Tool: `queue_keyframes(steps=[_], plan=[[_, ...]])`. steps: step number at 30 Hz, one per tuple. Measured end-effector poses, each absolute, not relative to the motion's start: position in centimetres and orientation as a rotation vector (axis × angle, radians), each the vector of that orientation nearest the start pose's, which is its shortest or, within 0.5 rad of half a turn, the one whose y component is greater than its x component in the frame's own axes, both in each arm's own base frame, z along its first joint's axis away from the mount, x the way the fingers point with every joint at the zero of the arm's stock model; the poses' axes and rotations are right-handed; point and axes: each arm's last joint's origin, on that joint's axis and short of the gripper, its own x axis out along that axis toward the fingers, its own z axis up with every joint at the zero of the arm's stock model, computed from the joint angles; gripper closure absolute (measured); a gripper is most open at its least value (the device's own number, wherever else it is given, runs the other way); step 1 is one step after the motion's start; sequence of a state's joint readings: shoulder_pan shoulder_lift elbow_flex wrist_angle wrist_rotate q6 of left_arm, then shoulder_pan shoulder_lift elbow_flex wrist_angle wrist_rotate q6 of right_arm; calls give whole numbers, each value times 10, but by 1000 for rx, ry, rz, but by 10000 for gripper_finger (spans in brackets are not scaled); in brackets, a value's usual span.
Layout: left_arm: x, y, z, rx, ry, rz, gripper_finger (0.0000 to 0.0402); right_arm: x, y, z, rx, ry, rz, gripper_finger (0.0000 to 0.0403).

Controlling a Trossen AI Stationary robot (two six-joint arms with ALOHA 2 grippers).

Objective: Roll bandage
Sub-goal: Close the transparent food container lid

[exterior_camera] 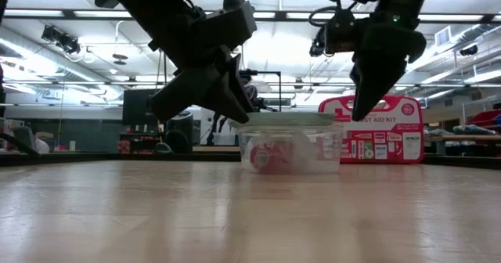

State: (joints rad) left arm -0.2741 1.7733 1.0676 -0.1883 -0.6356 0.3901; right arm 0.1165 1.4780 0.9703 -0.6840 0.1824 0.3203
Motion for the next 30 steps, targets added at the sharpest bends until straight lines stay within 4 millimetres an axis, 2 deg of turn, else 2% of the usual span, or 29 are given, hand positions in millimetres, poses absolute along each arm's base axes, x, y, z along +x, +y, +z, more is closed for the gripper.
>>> queue_keyframes(steps=[4, 8, 13, 20, 30], plan=[[348, -80, 179, 755, 855, 181, 291, 270, 24, 206, 84, 1195, -301, 253], [350, -81, 180, 744, 834, 186, 291, 270, 16, 185, 106, 1239, -319, 252], [350, -81, 181, 737, 826, 190, 291, 272, 9, 172, 129, 1185, -342, 253], [352, -79, 182, 715, 812, 204, 291, 281, 10, 174, 150, 1079, -294, 253], [352, -77, 182, 710, 820, 213, 291, 280, 18, 173, 151, 1089, -249, 253]])
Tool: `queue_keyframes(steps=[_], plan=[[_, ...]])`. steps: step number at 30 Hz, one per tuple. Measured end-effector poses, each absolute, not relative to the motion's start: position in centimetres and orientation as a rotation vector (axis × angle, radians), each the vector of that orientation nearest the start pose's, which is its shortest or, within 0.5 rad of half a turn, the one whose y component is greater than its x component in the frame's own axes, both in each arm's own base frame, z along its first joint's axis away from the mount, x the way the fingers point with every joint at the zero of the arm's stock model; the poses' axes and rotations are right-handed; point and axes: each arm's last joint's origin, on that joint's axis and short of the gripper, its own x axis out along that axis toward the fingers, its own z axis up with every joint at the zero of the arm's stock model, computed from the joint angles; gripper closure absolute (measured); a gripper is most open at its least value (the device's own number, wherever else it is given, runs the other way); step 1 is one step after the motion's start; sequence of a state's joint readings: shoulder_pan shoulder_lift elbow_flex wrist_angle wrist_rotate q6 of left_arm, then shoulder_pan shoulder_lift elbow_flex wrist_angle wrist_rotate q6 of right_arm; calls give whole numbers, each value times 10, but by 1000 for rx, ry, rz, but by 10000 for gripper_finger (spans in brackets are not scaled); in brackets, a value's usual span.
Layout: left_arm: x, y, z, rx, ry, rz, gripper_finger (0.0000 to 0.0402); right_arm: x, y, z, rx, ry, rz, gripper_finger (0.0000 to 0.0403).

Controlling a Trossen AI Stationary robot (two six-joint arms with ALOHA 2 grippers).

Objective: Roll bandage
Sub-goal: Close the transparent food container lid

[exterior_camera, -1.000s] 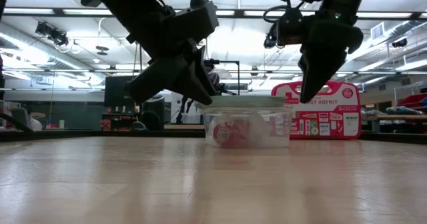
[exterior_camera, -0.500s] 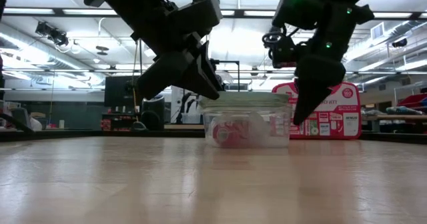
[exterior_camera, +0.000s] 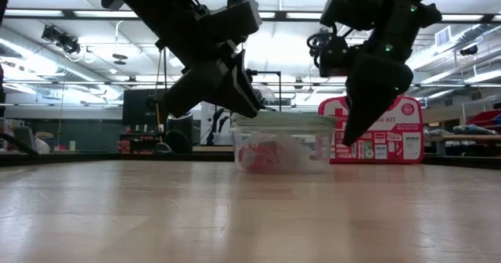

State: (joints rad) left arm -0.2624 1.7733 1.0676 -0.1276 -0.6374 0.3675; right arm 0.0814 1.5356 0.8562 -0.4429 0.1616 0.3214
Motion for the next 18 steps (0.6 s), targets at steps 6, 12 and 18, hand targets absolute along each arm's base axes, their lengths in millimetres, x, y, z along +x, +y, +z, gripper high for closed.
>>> queue_keyframes(steps=[6, 12, 18], plan=[[356, -81, 190, 709, 796, 213, 291, 273, 17, 172, 170, 1150, -282, 253], [361, -84, 201, 692, 780, 202, 291, 270, 16, 177, 154, 1183, -318, 253], [365, -77, 214, 645, 810, 230, 291, 267, 14, 196, 91, 1116, -402, 253]])
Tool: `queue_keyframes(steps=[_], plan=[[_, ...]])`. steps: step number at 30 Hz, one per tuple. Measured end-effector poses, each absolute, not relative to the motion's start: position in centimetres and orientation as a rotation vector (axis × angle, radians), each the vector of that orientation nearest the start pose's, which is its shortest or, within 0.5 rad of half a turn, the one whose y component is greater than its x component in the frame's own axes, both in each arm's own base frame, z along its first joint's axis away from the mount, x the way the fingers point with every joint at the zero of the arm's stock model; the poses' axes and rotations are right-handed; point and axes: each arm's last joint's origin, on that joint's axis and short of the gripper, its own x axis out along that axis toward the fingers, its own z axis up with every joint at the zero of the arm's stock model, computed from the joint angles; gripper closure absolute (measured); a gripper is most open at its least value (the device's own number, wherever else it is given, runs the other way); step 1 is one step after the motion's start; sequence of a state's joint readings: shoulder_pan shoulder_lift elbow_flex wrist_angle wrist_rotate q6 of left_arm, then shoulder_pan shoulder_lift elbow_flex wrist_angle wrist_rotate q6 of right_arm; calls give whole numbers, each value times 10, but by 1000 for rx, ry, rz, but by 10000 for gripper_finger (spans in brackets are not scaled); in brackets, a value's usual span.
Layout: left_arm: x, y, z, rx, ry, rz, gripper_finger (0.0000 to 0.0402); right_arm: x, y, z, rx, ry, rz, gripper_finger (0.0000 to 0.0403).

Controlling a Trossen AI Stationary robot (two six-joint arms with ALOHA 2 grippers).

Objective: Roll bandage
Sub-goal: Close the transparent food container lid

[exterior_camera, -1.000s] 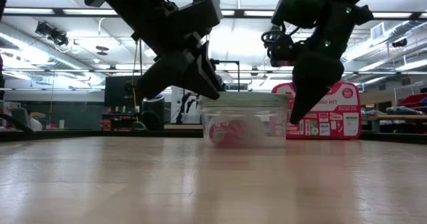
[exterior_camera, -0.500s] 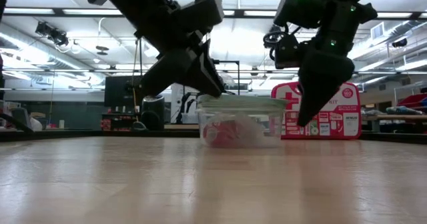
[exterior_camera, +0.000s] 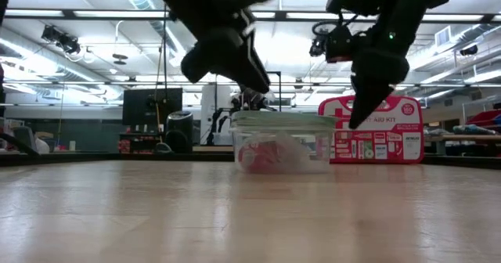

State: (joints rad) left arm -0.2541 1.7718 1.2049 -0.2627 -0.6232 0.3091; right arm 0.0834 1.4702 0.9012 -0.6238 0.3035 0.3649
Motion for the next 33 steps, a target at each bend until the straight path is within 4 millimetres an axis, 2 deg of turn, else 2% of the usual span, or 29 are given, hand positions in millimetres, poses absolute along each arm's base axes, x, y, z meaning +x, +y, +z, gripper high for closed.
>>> queue_keyframes(steps=[8, 12, 21, 33], plan=[[367, -23, 208, 468, 921, 271, 291, 274, 12, 212, 75, 960, -369, 253], [364, -7, 212, 390, 935, 264, 291, 277, 4, 211, 15, 948, -392, 253], [357, -14, 202, 358, 994, 193, 291, 283, -19, 214, 45, 900, -375, 253], [354, -28, 195, 325, 1030, 140, 291, 287, -22, 217, 33, 857, -320, 253]])
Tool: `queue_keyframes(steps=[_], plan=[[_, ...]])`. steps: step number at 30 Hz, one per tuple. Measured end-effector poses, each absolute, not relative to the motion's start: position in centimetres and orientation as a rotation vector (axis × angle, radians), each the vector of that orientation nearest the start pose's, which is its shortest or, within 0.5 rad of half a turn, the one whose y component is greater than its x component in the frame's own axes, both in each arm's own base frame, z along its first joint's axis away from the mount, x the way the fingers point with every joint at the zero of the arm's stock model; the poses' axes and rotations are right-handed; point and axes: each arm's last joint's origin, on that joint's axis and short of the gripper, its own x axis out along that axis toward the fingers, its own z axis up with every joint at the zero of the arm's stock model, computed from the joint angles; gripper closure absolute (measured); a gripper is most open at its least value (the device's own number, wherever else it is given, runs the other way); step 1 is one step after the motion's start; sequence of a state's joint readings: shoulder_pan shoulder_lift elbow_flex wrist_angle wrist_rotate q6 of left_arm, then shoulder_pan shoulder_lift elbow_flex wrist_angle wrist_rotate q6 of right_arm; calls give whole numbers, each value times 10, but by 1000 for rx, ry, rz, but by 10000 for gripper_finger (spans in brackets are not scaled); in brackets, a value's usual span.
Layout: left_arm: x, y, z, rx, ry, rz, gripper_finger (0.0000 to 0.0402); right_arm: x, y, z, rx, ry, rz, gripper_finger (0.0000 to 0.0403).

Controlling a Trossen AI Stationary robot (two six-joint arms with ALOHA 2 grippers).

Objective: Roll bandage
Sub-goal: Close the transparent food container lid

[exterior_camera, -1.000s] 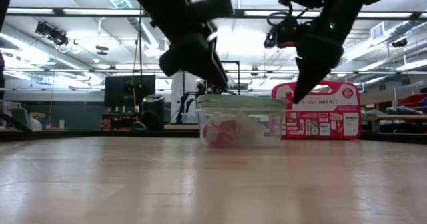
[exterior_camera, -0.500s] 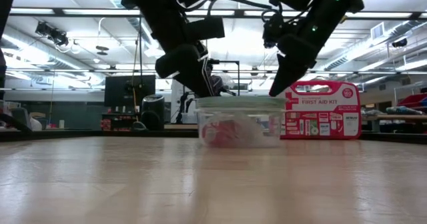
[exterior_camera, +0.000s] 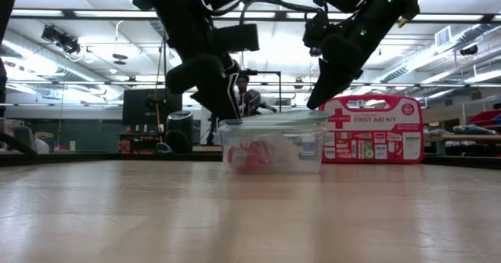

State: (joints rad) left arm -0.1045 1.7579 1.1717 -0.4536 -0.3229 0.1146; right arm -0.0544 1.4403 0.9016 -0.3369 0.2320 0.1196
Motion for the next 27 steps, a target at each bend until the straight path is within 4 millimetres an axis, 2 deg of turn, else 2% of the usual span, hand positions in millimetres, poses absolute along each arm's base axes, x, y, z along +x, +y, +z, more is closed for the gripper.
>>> queue_keyframes(steps=[12, 19, 22, 27], plan=[[359, -35, 208, 348, 993, 141, 291, 289, -26, 220, 24, 823, -361, 253], [359, -35, 214, 352, 1007, 140, 291, 285, -45, 215, 61, 861, -439, 253], [357, -36, 214, 352, 1016, 139, 291, 281, -53, 214, 50, 887, -532, 253], [347, -36, 219, 336, 1069, 142, 291, 279, -69, 212, 104, 897, -514, 253]])
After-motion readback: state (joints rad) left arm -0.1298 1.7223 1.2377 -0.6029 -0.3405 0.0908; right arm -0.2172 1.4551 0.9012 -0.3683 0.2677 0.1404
